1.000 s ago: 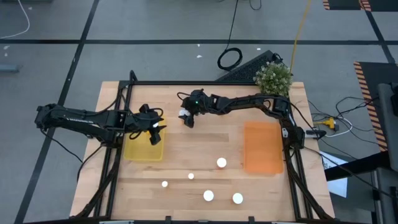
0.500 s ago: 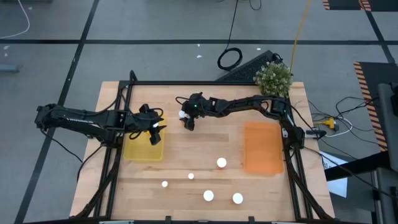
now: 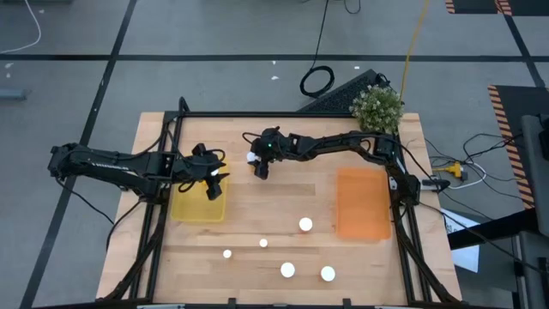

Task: Pick and place medicine bottles into bin by pill shape (circle, oval)
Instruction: Put the large orange pill bottle into the orange bin

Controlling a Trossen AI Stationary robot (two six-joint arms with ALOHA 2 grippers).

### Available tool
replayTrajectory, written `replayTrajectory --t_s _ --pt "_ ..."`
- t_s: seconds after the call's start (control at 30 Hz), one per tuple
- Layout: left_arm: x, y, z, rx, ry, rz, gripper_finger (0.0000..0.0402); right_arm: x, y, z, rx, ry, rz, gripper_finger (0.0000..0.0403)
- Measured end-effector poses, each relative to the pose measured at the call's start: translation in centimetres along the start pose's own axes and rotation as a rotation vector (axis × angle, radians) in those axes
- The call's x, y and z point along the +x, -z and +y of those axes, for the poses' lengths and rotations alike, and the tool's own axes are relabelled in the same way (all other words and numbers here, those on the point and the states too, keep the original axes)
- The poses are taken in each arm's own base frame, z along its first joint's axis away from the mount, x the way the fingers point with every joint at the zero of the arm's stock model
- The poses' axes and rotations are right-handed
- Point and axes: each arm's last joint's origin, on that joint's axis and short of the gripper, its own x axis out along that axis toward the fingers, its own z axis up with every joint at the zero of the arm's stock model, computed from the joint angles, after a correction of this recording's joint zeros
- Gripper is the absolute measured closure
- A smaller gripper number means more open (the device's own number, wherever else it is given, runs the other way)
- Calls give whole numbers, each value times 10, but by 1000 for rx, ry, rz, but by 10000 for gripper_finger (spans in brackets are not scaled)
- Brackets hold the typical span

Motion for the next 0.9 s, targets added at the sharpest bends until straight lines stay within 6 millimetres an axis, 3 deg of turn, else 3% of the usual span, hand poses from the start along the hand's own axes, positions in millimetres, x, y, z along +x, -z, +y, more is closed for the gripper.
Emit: replayTrajectory --t_s 0.23,0.5,0.63,0.9 --pt "0 0 0 0 0 0 234 -8 -5 3 8 -9 24 192" --pt "0 0 0 -1 1 -1 234 -43 -21 14 3 -26 110 186" --pt "0 0 -1 0 6 -2 234 -72 -32 22 -3 -38 154 181" --pt "-1 0 -3 1 14 -8 234 -154 -56 37 59 -49 221 194"
